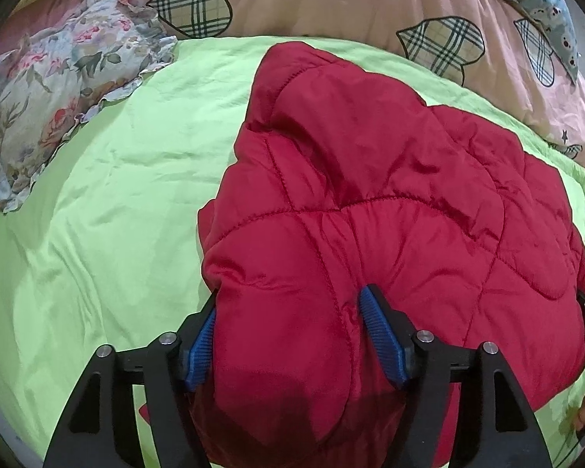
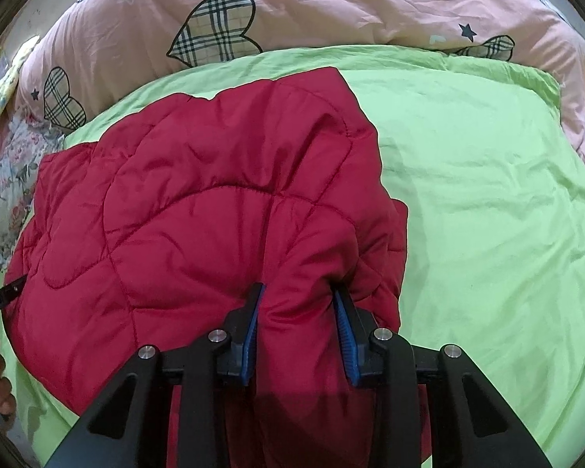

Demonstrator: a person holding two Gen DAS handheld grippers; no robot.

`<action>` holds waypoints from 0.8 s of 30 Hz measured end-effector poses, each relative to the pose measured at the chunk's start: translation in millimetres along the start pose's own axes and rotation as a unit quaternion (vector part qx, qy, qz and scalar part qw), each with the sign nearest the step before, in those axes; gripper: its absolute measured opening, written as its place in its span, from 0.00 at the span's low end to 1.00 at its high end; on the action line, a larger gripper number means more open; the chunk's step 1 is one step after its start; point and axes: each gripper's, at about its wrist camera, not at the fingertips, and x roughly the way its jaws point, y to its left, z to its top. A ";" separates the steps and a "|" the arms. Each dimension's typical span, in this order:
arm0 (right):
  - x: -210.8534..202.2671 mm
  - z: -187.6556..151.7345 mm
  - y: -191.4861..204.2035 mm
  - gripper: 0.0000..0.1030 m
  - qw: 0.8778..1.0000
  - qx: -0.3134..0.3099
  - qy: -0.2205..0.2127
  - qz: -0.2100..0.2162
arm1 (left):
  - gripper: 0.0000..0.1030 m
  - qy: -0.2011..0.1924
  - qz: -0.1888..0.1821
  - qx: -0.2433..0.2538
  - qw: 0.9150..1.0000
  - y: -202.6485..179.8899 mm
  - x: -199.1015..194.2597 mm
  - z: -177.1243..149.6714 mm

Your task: Fold large clothes

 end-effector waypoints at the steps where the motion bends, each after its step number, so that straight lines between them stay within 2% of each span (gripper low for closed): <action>1: 0.1 0.1 0.0 0.34 1.000 0.000 -0.001 -0.001 | 0.69 -0.003 -0.004 -0.008 1.000 3.1 -2.5 -1.1; 7: 1.0 0.9 2.6 0.34 1.000 -0.006 -0.004 -0.008 | 0.71 -0.028 -0.015 -0.032 0.999 17.6 -30.0 -11.4; 11: 1.8 1.0 1.5 0.35 1.000 -0.006 -0.007 -0.007 | 0.70 -0.055 -0.011 -0.009 0.998 8.0 -56.5 -20.1; 14: 1.6 0.5 1.3 0.35 1.000 -0.006 -0.010 -0.007 | 0.70 -0.066 -0.031 0.025 0.997 -12.9 -73.7 -30.6; 19: 1.8 1.8 -1.9 0.36 1.000 -0.004 -0.010 -0.002 | 0.70 -0.041 -0.070 0.092 0.992 -62.7 -69.8 -49.5; 22: -3.6 3.2 -6.8 0.43 1.000 0.005 -0.008 0.003 | 0.71 -0.015 -0.046 0.109 0.993 -74.7 -46.9 -57.2; 24: -18.2 3.3 -9.8 0.51 1.000 0.011 -0.015 -0.001 | 0.74 -0.012 -0.042 0.112 0.993 -75.5 -38.1 -60.0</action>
